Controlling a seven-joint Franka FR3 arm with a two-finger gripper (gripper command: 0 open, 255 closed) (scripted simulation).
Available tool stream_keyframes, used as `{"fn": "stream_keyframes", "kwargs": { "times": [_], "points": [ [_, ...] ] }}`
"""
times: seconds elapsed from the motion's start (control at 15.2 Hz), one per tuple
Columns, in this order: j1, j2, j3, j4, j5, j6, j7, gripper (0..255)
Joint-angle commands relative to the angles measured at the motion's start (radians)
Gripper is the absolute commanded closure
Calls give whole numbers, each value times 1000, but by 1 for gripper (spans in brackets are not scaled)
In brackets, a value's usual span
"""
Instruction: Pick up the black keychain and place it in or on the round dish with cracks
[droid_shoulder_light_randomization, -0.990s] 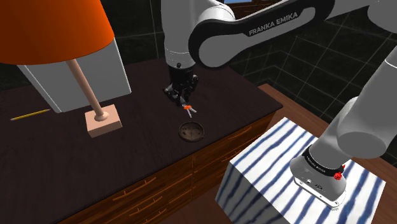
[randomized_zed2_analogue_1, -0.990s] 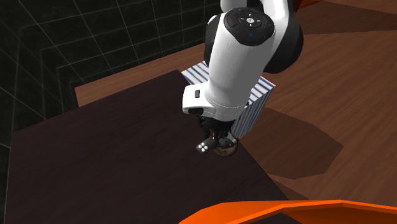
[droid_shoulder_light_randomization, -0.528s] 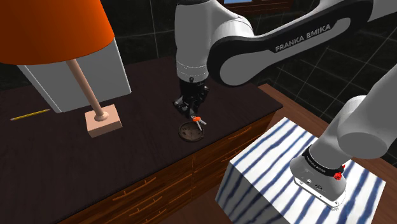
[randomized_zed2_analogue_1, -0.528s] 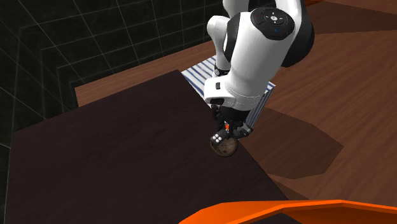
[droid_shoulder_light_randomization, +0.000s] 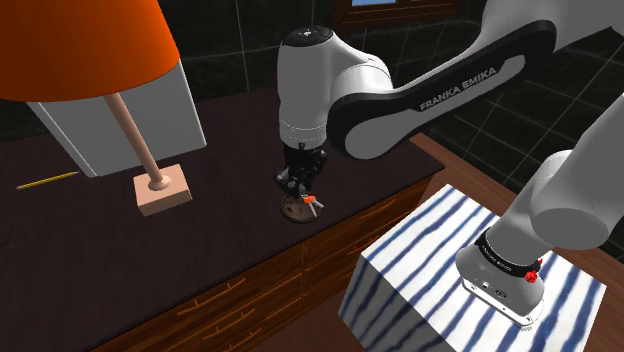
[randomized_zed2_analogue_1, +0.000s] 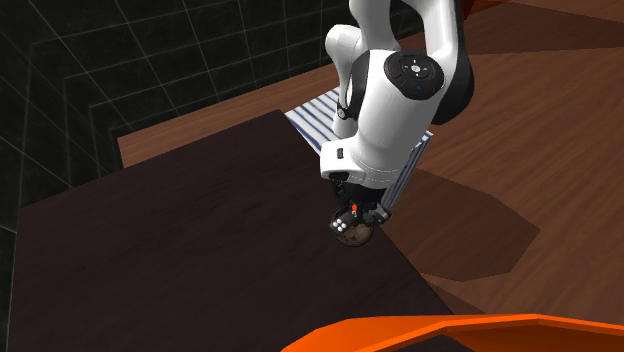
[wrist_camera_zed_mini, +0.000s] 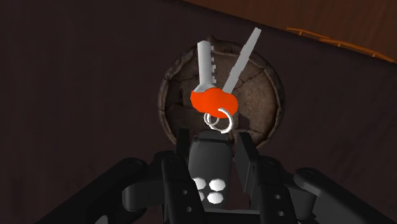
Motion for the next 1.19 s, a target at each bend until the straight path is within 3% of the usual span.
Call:
{"fn": "stream_keyframes", "kwargs": {
  "times": [0.0,0.73,0.79,1.12],
  "points": [
    [1,16,1,-13,-12,26,11,255],
    [2,41,0,-32,-33,65,28,255],
    [2,41,0,-32,-33,65,28,0],
    [2,41,0,-32,-33,65,28,0]
  ]
}}
